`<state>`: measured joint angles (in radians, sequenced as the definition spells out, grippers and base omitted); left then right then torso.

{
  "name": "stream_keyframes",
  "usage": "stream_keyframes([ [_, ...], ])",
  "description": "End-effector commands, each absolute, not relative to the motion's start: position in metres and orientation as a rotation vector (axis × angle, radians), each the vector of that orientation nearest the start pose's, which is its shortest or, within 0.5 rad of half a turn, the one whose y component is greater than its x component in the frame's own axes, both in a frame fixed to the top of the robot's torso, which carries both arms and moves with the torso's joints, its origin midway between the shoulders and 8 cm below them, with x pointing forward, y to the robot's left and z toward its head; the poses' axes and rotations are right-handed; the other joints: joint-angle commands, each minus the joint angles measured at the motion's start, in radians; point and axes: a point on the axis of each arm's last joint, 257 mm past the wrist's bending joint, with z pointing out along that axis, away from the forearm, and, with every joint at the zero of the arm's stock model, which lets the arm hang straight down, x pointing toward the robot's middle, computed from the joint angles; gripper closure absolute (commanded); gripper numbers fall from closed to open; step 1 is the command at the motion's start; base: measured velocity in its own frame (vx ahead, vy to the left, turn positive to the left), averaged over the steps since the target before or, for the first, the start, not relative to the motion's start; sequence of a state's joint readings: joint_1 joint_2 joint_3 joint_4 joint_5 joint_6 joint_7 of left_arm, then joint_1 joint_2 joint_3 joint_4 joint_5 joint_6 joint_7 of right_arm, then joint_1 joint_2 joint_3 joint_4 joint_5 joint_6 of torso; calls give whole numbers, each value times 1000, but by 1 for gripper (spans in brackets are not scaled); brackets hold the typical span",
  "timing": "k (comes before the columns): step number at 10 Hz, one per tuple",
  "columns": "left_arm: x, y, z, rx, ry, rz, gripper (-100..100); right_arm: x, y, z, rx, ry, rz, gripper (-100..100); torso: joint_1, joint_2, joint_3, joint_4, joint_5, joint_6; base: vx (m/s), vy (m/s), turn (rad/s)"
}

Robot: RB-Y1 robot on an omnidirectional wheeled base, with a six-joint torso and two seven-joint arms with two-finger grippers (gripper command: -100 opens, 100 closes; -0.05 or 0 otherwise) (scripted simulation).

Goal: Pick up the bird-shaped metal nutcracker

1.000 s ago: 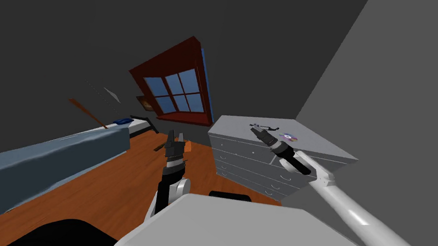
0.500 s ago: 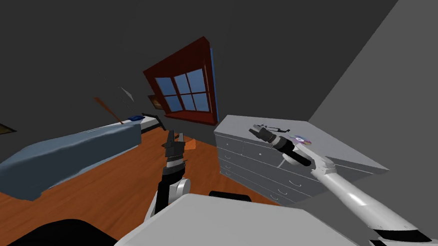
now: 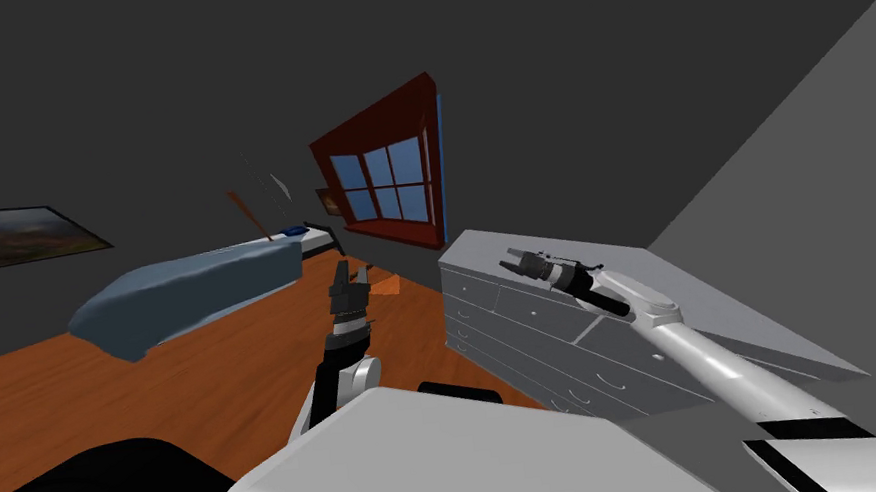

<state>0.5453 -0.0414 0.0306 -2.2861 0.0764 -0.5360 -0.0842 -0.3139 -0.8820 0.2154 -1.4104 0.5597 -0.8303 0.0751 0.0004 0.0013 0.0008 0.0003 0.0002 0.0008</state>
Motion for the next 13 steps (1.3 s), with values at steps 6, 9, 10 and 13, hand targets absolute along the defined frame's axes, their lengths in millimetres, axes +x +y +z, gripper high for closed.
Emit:
stream_keyframes([
  [6, 328, 307, 20, -697, 549, -1219, 0, 526, -255, -91, -1002, 1490, 551, -100, -2, 0, 0, 0, -1, 1, 7, 9, 128],
  [9, 328, 307, 20, -697, 549, -1219, 0, 531, -284, -100, -1052, 1559, 488, -100, -2, 0, 0, 0, -1, 1, 12, -7, 110],
  [10, 328, 307, 20, -697, 549, -1219, 0, 529, -301, -104, -1119, 1606, 445, -100, -2, 0, 0, 0, -1, 1, 16, -10, 155],
  [13, 328, 307, 20, -697, 549, -1219, 0, 527, -332, -111, -1159, 1681, 393, -100, -3, 0, 0, 0, -1, 1, 13, -21, 88],
])
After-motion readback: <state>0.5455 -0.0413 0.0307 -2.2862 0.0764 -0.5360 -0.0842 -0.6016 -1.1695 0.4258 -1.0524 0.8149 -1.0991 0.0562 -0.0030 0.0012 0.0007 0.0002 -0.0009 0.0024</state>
